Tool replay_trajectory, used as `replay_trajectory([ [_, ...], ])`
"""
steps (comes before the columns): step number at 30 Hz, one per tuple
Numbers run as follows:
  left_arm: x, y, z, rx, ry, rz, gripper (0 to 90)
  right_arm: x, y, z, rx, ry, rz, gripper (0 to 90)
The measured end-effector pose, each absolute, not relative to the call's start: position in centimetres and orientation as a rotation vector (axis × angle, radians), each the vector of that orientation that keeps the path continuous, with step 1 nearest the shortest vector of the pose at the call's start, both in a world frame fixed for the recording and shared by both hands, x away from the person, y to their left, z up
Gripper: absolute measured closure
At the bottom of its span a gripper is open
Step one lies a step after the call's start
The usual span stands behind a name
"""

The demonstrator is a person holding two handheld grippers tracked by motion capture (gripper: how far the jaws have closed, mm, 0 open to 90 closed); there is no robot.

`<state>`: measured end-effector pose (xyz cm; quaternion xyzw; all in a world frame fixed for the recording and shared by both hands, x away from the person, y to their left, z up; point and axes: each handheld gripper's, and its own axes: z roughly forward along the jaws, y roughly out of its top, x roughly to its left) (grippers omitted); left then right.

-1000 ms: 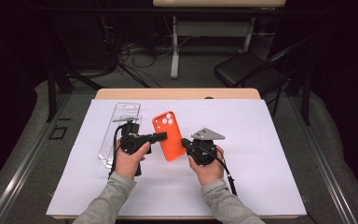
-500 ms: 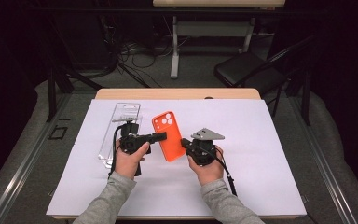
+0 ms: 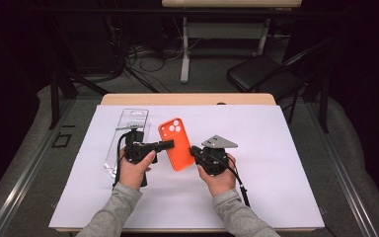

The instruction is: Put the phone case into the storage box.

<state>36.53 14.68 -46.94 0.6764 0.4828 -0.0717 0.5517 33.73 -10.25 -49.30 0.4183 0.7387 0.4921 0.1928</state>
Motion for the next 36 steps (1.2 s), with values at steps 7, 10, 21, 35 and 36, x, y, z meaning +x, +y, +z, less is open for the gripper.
replay_trajectory([
  [7, 36.4, 15.3, -47.0, 1.602, 1.132, -0.163, 80.6, 33.5, -10.3, -48.7, 1.172, 2.047, 1.402, 73.0],
  [10, 36.3, 15.6, -46.8, 1.597, 1.119, -0.164, 80.6, 33.4, -10.4, -48.4, 1.163, 2.037, 1.407, 66.1],
  [21, 36.0, 17.2, -46.4, 1.592, 1.068, -0.168, 80.7, 32.8, -10.3, -47.4, 1.103, 2.046, 1.384, 53.0],
  [35, 36.3, 18.2, -46.6, 1.620, 0.984, -0.128, 80.6, 32.1, -10.6, -46.9, 1.018, 2.068, 1.320, 49.3],
  [36, 36.3, 18.2, -46.6, 1.622, 0.979, -0.124, 80.7, 32.0, -10.7, -46.8, 1.016, 2.068, 1.320, 49.3],
])
